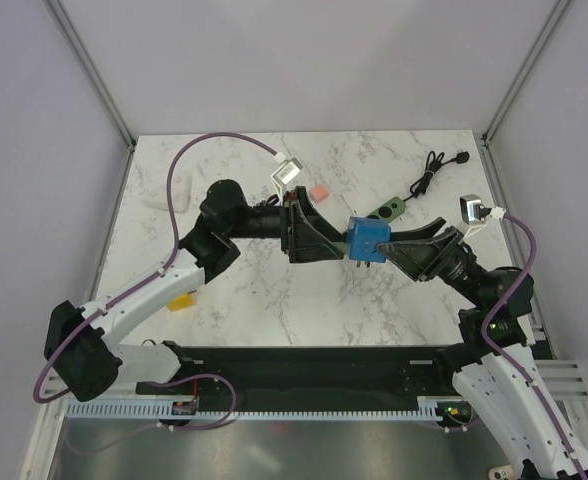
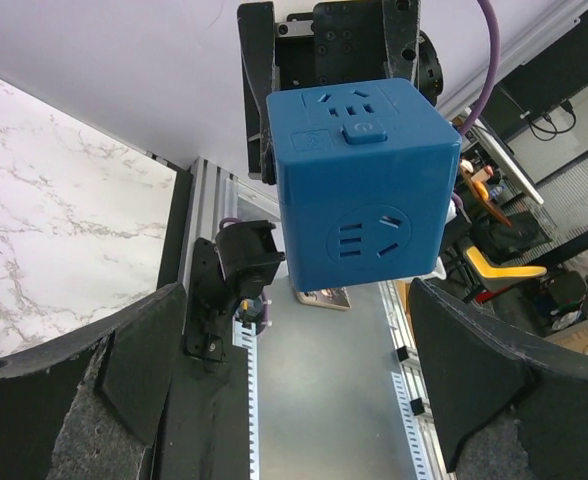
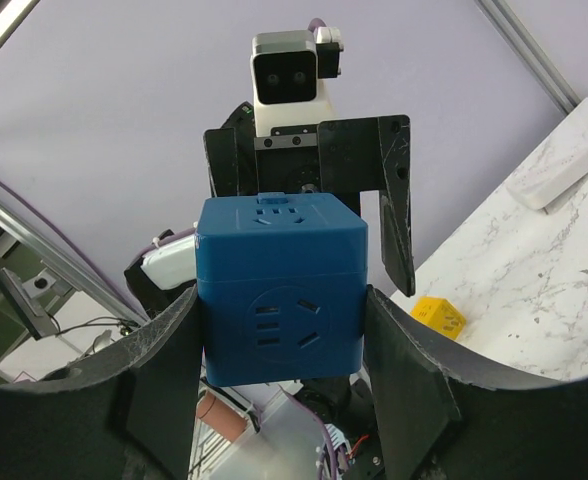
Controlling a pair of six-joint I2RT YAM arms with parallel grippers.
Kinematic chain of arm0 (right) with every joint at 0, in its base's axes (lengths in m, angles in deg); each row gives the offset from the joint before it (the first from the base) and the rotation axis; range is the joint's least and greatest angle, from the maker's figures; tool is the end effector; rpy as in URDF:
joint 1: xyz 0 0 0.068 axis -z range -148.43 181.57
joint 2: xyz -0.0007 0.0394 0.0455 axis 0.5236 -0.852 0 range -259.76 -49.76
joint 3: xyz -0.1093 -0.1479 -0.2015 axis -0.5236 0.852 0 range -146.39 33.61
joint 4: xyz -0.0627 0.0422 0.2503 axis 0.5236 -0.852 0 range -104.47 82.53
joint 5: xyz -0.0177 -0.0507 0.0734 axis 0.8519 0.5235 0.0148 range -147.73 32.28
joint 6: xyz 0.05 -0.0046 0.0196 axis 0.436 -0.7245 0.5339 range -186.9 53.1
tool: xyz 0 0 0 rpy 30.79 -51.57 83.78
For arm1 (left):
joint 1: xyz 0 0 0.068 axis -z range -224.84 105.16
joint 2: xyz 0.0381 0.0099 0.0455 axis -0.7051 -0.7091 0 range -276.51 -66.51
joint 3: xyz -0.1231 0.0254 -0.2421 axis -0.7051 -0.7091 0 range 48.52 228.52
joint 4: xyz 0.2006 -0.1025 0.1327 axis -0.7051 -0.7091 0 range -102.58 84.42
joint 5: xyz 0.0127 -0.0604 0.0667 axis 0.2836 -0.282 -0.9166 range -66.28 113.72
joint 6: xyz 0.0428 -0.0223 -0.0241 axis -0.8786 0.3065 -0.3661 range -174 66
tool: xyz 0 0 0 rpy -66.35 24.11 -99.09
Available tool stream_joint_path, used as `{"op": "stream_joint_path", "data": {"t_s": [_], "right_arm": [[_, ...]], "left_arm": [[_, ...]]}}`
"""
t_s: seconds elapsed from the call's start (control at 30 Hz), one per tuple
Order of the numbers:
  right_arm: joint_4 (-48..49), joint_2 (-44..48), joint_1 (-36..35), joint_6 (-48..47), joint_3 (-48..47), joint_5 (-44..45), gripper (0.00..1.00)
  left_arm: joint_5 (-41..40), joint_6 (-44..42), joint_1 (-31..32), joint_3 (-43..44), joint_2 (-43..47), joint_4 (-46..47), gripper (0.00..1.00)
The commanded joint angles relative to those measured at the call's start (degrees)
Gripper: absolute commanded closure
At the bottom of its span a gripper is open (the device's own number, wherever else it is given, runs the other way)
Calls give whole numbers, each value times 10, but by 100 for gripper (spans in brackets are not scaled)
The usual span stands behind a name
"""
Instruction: Insert the plug
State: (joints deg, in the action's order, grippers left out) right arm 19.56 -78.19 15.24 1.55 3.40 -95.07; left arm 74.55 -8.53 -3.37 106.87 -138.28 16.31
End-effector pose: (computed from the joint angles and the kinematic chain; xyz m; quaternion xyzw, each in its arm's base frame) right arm 0.1096 0.0546 0.3562 -0.0358 0.5542 0.6701 0.4925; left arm 0.1954 -0.2095 0.3799 0.3043 0.6007 -0.6740 0.3036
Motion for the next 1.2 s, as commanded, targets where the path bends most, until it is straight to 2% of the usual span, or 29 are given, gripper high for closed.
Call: {"op": "stream_joint_path", "data": {"t_s": [0.0, 1.17], "right_arm": [[38, 3, -1, 7, -2, 3, 69], [-35, 1, -3, -45, 12, 5, 71]], "left_arm": [[-10, -9, 12, 26, -12, 45, 1], [-27, 1, 35, 22, -28, 65, 4]]}}
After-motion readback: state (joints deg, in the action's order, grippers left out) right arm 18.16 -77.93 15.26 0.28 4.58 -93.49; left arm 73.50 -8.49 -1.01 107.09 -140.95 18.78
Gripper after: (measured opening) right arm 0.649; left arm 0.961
